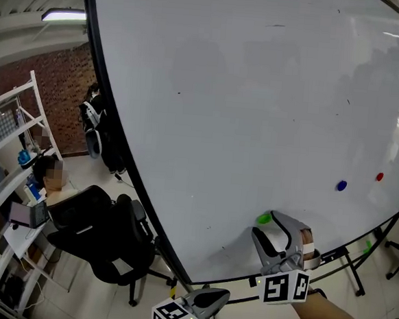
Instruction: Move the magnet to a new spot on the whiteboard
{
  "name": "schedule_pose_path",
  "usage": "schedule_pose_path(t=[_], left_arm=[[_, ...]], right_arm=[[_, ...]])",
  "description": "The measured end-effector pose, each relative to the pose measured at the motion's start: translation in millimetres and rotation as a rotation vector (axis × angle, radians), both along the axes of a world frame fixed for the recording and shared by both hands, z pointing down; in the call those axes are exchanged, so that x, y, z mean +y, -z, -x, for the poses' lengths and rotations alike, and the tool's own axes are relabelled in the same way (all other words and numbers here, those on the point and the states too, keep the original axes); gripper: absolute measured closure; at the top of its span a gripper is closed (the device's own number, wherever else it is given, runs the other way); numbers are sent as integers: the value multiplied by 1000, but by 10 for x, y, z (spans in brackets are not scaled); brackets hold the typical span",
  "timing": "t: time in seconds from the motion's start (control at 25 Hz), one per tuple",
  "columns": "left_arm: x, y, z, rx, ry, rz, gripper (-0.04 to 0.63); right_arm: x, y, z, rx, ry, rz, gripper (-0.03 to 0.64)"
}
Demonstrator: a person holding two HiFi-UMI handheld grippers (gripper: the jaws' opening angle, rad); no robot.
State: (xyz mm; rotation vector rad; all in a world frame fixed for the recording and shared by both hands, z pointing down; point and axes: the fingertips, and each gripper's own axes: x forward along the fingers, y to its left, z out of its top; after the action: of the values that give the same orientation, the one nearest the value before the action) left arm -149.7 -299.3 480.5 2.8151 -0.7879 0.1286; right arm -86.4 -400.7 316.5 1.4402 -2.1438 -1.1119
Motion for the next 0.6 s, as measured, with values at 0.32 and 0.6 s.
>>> schedule_pose_path(t=[0.32, 0.6], left_arm=[[277, 14, 107, 5, 55, 6, 612], [984, -55, -358, -23, 74, 14, 612]], right_arm=[[274, -77, -283, -91, 36, 113, 400], [1053, -758, -699, -212, 154, 395, 439]])
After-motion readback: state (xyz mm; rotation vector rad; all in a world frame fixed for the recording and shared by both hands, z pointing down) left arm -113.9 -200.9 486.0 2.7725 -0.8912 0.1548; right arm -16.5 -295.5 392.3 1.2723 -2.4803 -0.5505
